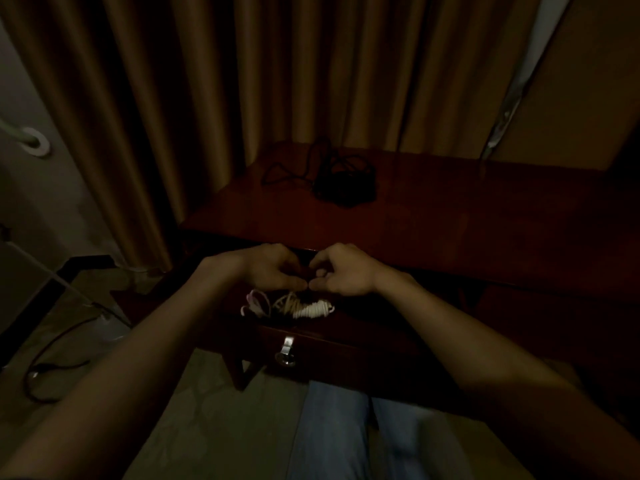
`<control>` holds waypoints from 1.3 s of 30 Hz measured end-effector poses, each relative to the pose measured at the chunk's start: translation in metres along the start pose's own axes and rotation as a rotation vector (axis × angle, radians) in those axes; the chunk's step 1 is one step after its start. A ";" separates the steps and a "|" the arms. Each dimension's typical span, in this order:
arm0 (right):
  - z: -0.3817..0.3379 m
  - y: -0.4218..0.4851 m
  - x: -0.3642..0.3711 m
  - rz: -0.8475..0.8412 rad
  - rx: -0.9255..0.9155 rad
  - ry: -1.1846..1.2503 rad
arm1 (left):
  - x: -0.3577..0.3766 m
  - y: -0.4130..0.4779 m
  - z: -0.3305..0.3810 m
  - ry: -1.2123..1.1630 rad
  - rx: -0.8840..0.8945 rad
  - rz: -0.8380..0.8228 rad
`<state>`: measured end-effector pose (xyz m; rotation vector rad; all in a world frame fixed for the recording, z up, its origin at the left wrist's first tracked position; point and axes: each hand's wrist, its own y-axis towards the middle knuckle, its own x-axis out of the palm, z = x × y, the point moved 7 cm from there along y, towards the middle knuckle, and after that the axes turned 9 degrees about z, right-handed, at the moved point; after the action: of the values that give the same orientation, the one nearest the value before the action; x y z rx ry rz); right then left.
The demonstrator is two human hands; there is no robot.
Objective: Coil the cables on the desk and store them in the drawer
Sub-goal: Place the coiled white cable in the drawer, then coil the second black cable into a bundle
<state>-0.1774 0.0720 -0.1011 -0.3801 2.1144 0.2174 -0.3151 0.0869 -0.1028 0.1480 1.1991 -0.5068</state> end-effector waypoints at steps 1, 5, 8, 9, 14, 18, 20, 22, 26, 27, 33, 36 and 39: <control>0.000 0.001 -0.012 0.022 -0.003 -0.003 | -0.008 0.005 0.006 0.010 0.016 0.007; 0.007 0.005 -0.066 0.173 0.004 0.028 | -0.045 0.027 0.035 0.043 0.078 0.091; 0.022 0.014 -0.098 0.260 0.032 0.057 | -0.075 0.053 0.054 0.064 0.121 0.250; 0.028 0.018 -0.107 0.279 0.047 0.065 | -0.082 0.064 0.057 0.060 0.127 0.302; 0.064 0.050 -0.140 0.364 0.070 -0.017 | -0.102 0.129 0.059 0.096 0.117 0.462; 0.098 0.082 -0.153 0.391 0.108 0.022 | -0.104 0.177 0.052 0.232 0.008 0.504; 0.117 0.100 -0.154 0.387 0.126 0.057 | -0.099 0.201 0.042 0.242 -0.058 0.489; 0.135 0.119 -0.151 0.366 0.141 0.091 | -0.092 0.223 0.030 0.181 -0.105 0.468; 0.169 0.150 -0.140 0.291 0.163 0.110 | -0.088 0.261 0.016 0.032 -0.002 0.566; 0.176 0.156 -0.137 0.276 0.159 0.100 | -0.090 0.266 0.018 0.006 0.041 0.610; 0.203 0.176 -0.147 0.441 0.095 0.150 | -0.084 0.292 0.039 -0.174 0.072 0.689; 0.216 0.177 -0.159 0.536 0.088 0.166 | -0.074 0.306 0.049 -0.218 0.107 0.677; 0.238 0.169 -0.171 0.607 0.089 0.181 | -0.064 0.317 0.063 -0.226 0.163 0.676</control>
<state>0.0368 0.3331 -0.0840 0.3190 2.3606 0.4491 -0.1359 0.3610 -0.0701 0.5969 0.8175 -0.0209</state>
